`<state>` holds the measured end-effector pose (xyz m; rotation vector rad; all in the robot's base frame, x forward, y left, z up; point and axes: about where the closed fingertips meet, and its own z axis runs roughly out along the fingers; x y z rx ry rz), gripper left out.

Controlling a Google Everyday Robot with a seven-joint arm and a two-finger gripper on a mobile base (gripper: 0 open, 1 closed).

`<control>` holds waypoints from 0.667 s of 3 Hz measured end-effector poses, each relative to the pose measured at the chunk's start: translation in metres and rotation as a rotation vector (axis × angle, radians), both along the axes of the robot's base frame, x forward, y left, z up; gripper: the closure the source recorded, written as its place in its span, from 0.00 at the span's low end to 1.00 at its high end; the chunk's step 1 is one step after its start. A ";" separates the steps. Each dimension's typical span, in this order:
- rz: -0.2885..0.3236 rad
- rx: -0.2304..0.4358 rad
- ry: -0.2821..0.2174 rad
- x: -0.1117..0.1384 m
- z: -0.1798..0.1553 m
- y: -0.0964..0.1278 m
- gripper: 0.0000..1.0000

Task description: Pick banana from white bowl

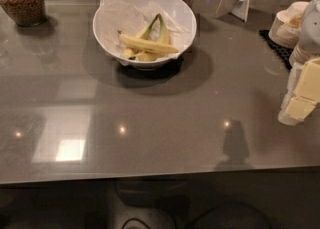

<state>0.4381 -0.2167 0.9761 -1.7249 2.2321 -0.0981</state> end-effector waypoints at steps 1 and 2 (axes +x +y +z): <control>0.000 0.000 0.000 0.000 0.000 0.000 0.00; 0.003 0.014 -0.026 0.006 0.001 0.003 0.00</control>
Offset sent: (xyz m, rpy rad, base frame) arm 0.0142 0.0067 -0.0032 0.0347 -0.0421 0.0092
